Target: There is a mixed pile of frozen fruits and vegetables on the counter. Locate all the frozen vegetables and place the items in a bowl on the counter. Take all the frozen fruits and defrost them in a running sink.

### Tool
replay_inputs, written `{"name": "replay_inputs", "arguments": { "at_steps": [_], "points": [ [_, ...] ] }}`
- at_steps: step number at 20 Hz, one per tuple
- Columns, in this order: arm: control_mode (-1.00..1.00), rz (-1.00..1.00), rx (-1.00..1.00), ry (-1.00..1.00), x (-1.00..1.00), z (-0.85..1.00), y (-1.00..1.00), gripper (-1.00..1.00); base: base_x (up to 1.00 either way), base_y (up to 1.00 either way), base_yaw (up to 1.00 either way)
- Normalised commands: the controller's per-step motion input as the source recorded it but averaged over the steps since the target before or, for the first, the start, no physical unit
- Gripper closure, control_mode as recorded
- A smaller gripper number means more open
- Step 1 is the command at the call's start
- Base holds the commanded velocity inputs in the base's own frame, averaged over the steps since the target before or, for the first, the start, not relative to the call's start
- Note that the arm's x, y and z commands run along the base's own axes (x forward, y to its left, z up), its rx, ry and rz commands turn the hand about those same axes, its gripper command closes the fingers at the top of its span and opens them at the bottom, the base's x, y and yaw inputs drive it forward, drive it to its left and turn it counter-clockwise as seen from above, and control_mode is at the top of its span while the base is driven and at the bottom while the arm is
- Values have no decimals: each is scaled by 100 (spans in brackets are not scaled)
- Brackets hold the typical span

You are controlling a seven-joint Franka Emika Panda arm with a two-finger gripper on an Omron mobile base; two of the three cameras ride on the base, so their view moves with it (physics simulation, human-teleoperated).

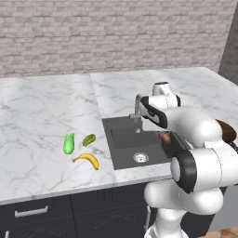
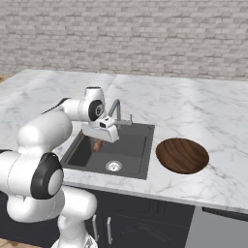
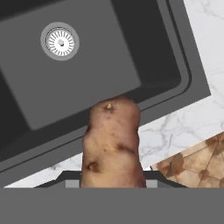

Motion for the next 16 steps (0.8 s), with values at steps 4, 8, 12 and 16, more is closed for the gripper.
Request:
{"name": "replay_inputs", "arguments": {
  "at_steps": [4, 8, 12, 16],
  "points": [
    [-100, -3, 0, -1, 13, 1, -49, 100, 0, 0, 0],
    [-100, -5, 0, -1, 11, 3, -45, 100, 0, 0, 0],
    [-100, -3, 1, -1, 16, 2, -46, 100, 0, 0, 0],
    [-100, -3, 3, -2, 16, 0, -47, 100, 0, 0, 0]
  ]
}}
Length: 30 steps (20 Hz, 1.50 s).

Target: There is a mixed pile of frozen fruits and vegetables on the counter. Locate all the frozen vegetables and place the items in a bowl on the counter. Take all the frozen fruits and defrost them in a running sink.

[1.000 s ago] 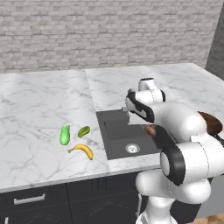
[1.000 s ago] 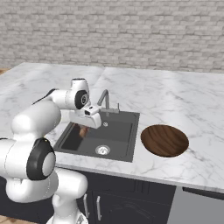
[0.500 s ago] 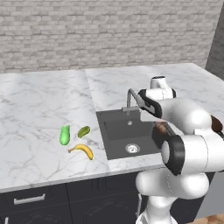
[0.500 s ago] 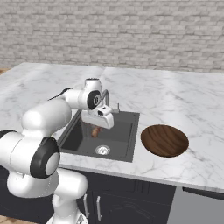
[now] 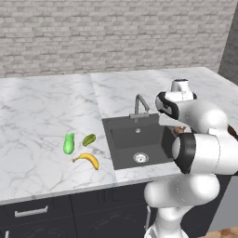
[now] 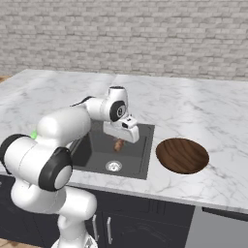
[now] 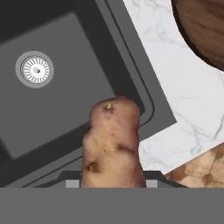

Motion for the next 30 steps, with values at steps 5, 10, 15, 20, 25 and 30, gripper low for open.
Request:
{"name": "replay_inputs", "arguments": {
  "at_steps": [5, 10, 15, 20, 25, 30],
  "points": [
    [-100, -3, 5, -1, 11, 0, -48, 100, 0, 0, 0],
    [-100, -2, 5, -1, 13, 0, -49, 100, 0, 0, 0],
    [-100, -3, 1, -3, 3, 3, -48, 100, 0, 0, 0],
    [-100, 0, 0, -9, 3, 16, -38, 100, 0, 0, 0],
    [-100, 0, 0, -3, 8, -8, -41, 100, 0, 0, 0],
    [-100, -1, -1, 0, 13, 0, -45, 100, 0, 0, 0]
  ]
}}
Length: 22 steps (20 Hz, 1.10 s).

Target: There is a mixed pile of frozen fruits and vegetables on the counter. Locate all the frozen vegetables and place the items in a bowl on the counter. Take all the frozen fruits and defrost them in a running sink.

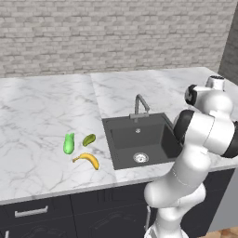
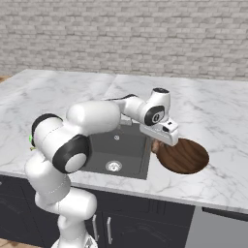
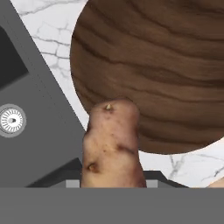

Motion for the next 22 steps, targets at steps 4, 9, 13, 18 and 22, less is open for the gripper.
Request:
{"name": "replay_inputs", "arguments": {
  "at_steps": [4, 9, 13, 18, 22],
  "points": [
    [-100, -1, 0, 2, 11, -1, -49, 100, 0, 0, 0],
    [-100, 1, 0, 0, 21, -11, -42, 100, 0, 0, 0],
    [-100, 0, 1, 1, 11, -23, -34, 100, 0, 0, 0],
    [-100, 2, 0, 2, 4, -26, -15, 100, 0, 0, 0],
    [-100, 5, -4, 0, 12, -28, 0, 100, 0, 0, 0]
  ]
}}
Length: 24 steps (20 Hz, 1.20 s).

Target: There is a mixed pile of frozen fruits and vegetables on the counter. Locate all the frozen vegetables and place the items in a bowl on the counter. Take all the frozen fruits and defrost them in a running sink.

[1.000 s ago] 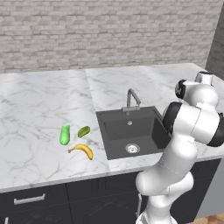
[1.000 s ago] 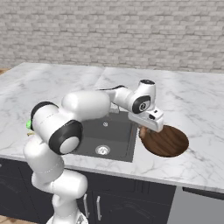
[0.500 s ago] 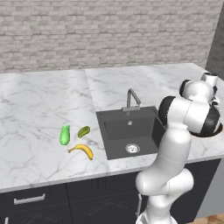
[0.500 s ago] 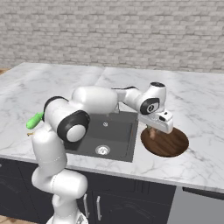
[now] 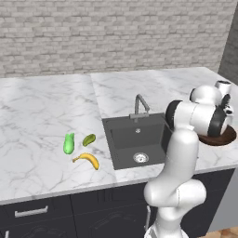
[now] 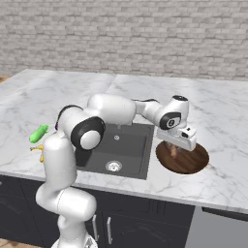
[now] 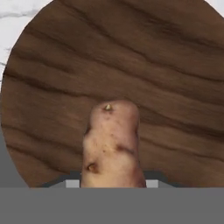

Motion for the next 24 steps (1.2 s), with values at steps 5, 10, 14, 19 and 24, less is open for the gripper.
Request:
{"name": "replay_inputs", "arguments": {
  "at_steps": [5, 10, 14, 19, 24],
  "points": [
    [-100, 3, -2, 1, 12, -36, -1, 100, 0, 0, 0],
    [-100, 2, 0, 2, 11, -39, -17, 100, 0, 0, 0],
    [-100, 2, 0, 1, 8, -31, -14, 100, 0, 0, 0],
    [-100, 2, 0, 0, 10, -11, 0, 100, 0, 0, 0],
    [-100, 2, 1, 0, 7, -6, 0, -100, 0, 0, 0]
  ]
}}
